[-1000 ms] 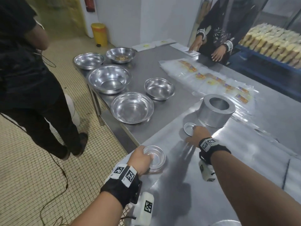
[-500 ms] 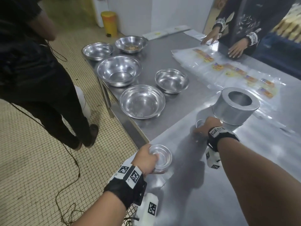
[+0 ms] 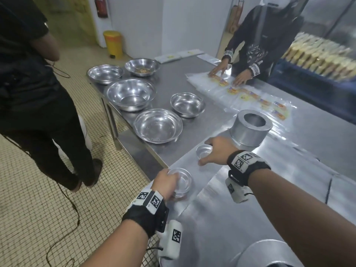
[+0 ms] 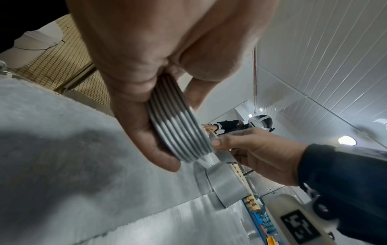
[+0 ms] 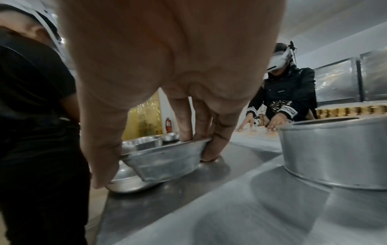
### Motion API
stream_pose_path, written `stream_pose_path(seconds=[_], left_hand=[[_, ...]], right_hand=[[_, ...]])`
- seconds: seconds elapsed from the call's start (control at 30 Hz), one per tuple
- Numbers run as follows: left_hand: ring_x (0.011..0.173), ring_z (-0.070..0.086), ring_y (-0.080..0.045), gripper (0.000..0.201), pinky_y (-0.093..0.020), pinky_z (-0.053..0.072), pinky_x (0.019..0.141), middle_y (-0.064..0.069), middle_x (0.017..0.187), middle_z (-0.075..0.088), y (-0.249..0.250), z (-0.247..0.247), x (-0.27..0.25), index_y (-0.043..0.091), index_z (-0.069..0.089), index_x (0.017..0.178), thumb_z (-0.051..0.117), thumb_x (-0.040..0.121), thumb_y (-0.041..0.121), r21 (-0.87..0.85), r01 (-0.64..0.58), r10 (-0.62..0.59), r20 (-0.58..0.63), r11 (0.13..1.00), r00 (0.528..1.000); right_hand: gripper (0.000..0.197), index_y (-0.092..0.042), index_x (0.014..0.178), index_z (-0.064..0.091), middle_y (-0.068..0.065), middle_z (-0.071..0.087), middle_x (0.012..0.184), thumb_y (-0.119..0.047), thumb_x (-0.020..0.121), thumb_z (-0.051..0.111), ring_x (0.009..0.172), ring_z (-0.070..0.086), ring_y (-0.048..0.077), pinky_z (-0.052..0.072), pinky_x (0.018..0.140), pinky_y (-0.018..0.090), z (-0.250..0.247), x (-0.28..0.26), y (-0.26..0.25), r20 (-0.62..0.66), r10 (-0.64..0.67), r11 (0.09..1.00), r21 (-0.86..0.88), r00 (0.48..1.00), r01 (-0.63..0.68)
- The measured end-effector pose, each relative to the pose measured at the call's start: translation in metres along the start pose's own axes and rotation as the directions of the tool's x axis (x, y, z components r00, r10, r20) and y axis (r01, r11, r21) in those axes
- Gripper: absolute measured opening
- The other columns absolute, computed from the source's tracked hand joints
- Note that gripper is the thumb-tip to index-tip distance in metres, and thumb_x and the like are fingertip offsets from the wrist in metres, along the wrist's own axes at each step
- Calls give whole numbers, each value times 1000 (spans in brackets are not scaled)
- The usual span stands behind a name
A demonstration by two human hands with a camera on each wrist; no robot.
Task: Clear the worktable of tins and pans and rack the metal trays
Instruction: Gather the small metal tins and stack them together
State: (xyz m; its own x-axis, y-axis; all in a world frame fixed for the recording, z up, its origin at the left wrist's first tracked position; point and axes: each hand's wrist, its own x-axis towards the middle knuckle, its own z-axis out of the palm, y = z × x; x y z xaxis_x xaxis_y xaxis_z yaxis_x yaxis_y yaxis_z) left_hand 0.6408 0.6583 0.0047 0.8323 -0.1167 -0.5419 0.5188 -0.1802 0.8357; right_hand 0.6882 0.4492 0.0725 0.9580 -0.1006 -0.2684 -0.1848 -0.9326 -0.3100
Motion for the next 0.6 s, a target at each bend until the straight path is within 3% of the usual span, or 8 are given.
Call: stream_pose_path(seconds=[0.07, 0.17, 0.23, 0.33, 0.4, 0.43, 0.5, 0.6], left_hand=[[93, 68, -36, 53, -57, 55, 89, -21, 104, 69, 3, 2, -4, 10, 66, 95, 61, 63, 51, -29, -15, 16, 17, 999, 1000], [104, 65, -38, 65, -57, 52, 95, -18, 109, 68, 17, 7, -25, 14, 68, 88, 49, 67, 73, 8, -43, 42, 86, 999, 995], [108, 65, -33, 85, -53, 50, 99, -12, 113, 70, 18, 14, -30, 18, 72, 101, 42, 63, 88, 35, -63, 58, 126, 997, 990], [102, 71, -33, 91, -53, 54, 94, -9, 108, 75, 10, 33, -21, 24, 75, 97, 54, 49, 99, 14, -28, 25, 171, 999, 985], [92, 74, -35, 79, -54, 58, 86, -10, 100, 76, 15, 43, -29, 21, 76, 98, 72, 52, 84, 6, 25, -26, 203, 1000, 979], [90, 74, -36, 67, -55, 59, 82, -13, 100, 76, 21, 48, -40, 16, 74, 100, 78, 58, 69, -5, 27, -25, 231, 1000, 973], [89, 74, -38, 48, -58, 59, 77, -19, 103, 73, 33, 59, -67, 9, 70, 102, 77, 67, 41, -18, -2, 7, 277, 1000, 961], [82, 71, -40, 30, -59, 60, 69, -26, 102, 68, 36, 77, -95, -1, 62, 109, 66, 83, 13, -32, -21, 31, 334, 999, 942]], right_hand=[[67, -19, 108, 59, -13, 54, 87, -51, 58, 89, 89, 52, 15, 35, 63, 16, -3, -22, -8, 12, -33, 999, 41, 999, 33], [92, -12, 135, 55, 1, 58, 126, -47, 58, 90, 115, 55, 17, 39, 86, 21, -6, -58, -18, 2, -86, 993, 76, 996, 86], [96, -13, 137, 55, 2, 55, 127, -48, 56, 90, 118, 53, 19, 42, 91, 24, -8, -81, -21, -20, -114, 992, 59, 993, 115], [93, -15, 136, 55, 0, 51, 118, -47, 56, 88, 108, 52, 18, 43, 87, 26, -12, -112, -21, -57, -132, 991, 28, 990, 134], [91, -15, 137, 54, 0, 50, 117, -45, 59, 87, 107, 52, 17, 42, 85, 24, -15, -131, -18, -79, -145, 989, 15, 986, 147], [90, -15, 138, 53, 1, 51, 119, -45, 60, 87, 109, 53, 18, 43, 86, 25, -17, -140, -16, -85, -146, 989, 16, 986, 148], [91, -14, 139, 53, 2, 52, 122, -45, 61, 86, 113, 53, 19, 45, 91, 27, -20, -158, -11, -94, -140, 990, 17, 986, 142], [90, -12, 139, 54, 3, 52, 122, -44, 61, 86, 114, 53, 20, 44, 89, 26, -21, -185, 2, -112, -113, 993, 14, 987, 116]])
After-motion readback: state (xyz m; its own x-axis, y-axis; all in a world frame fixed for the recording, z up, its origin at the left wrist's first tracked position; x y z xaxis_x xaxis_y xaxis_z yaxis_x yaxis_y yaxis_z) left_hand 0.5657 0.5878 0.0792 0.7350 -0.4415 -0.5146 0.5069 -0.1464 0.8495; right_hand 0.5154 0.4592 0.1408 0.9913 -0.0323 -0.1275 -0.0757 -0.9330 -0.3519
